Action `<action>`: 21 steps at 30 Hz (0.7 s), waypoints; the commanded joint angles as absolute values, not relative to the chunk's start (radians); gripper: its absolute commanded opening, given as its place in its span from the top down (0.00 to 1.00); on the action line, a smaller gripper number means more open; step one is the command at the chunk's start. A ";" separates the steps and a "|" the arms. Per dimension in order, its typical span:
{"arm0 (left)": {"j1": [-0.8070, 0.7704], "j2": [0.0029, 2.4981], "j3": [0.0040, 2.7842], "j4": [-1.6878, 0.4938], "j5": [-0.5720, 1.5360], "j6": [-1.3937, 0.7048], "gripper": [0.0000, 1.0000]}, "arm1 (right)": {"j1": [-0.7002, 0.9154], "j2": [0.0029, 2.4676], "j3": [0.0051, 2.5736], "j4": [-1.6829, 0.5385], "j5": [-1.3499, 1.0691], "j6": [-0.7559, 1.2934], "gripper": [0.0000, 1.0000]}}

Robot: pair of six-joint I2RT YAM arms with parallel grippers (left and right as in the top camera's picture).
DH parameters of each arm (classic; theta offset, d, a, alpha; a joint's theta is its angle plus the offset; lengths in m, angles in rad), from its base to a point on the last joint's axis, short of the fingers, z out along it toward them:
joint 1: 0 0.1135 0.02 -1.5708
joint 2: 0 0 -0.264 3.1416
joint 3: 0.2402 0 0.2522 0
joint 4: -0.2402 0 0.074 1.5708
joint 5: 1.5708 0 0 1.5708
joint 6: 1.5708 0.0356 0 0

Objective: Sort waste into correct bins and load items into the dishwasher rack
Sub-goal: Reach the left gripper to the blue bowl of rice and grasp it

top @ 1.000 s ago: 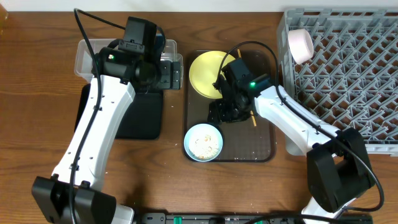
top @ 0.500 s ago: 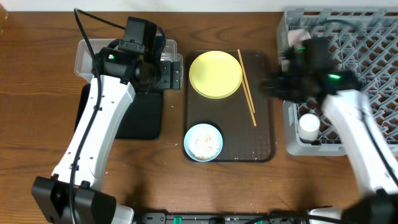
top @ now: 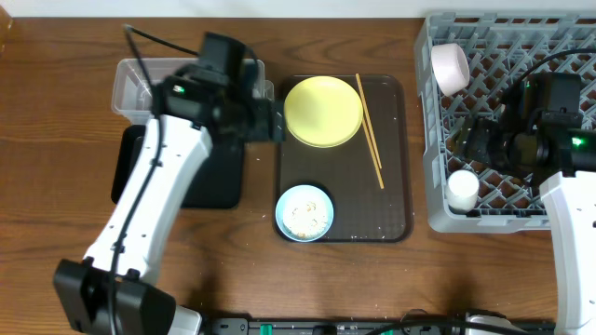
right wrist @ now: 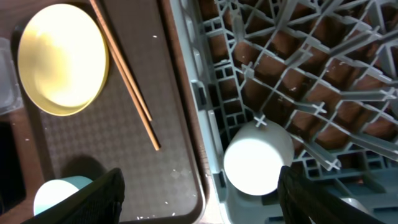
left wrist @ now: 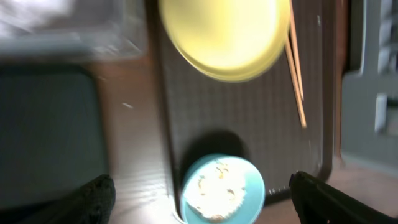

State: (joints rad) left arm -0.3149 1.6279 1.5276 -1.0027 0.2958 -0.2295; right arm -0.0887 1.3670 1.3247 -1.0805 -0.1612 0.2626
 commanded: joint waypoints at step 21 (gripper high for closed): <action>-0.865 1.893 1.411 -0.923 0.032 -0.559 0.19 | -0.100 1.358 1.329 -1.083 -0.138 0.230 0.23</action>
State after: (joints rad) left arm -0.8543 1.8511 1.4105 -0.9245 0.0761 -0.5198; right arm -0.0887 1.3666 1.3247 -1.0809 -0.1444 0.2493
